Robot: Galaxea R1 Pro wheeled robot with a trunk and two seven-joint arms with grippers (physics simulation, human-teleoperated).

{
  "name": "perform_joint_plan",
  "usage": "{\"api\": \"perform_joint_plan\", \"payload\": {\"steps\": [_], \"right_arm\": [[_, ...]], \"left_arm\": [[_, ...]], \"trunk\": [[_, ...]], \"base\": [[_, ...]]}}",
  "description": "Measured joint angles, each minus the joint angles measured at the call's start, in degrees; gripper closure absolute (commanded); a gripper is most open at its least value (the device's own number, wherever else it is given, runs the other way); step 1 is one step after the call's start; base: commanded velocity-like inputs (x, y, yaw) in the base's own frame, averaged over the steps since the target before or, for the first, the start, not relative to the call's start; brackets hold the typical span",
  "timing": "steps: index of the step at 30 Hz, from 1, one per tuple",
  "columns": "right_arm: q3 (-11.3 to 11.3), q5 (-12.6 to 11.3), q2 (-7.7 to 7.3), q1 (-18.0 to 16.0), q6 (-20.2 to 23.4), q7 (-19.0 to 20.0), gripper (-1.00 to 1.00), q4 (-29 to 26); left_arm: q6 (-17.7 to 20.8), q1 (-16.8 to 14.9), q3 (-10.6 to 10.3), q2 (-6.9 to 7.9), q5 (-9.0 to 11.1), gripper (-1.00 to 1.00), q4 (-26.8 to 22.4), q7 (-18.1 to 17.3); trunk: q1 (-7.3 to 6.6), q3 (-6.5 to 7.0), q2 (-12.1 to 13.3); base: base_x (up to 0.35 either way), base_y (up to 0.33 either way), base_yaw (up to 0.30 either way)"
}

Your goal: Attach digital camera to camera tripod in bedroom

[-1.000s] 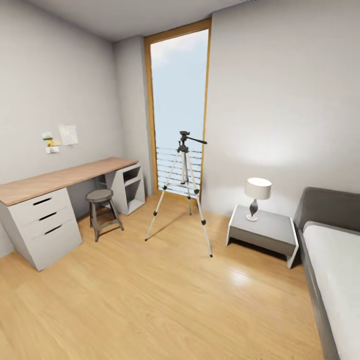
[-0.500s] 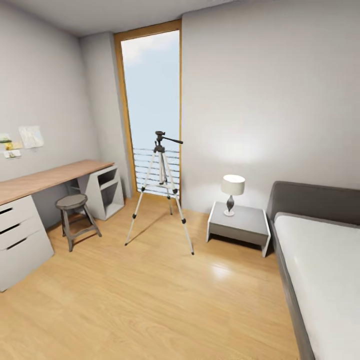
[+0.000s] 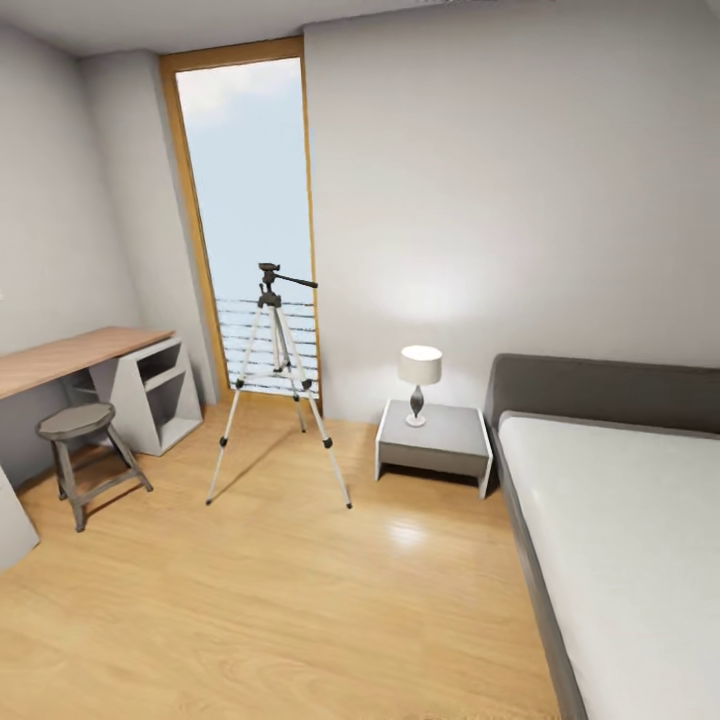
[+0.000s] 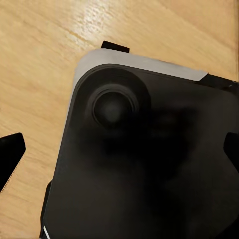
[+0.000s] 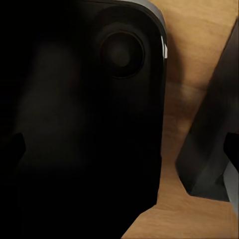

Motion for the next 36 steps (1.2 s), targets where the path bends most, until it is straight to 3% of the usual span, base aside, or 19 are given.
{"api": "perform_joint_plan", "payload": {"steps": [36], "right_arm": [[0.23, 0.37, 0.16, 0.00, -0.04, 0.03, -1.00, 0.00]], "left_arm": [[0.00, 0.00, 0.07, 0.00, 0.00, -1.00, -0.09, -0.01]], "trunk": [[0.00, 0.00, 0.00]], "base": [[0.000, 0.000, -0.295]]}}
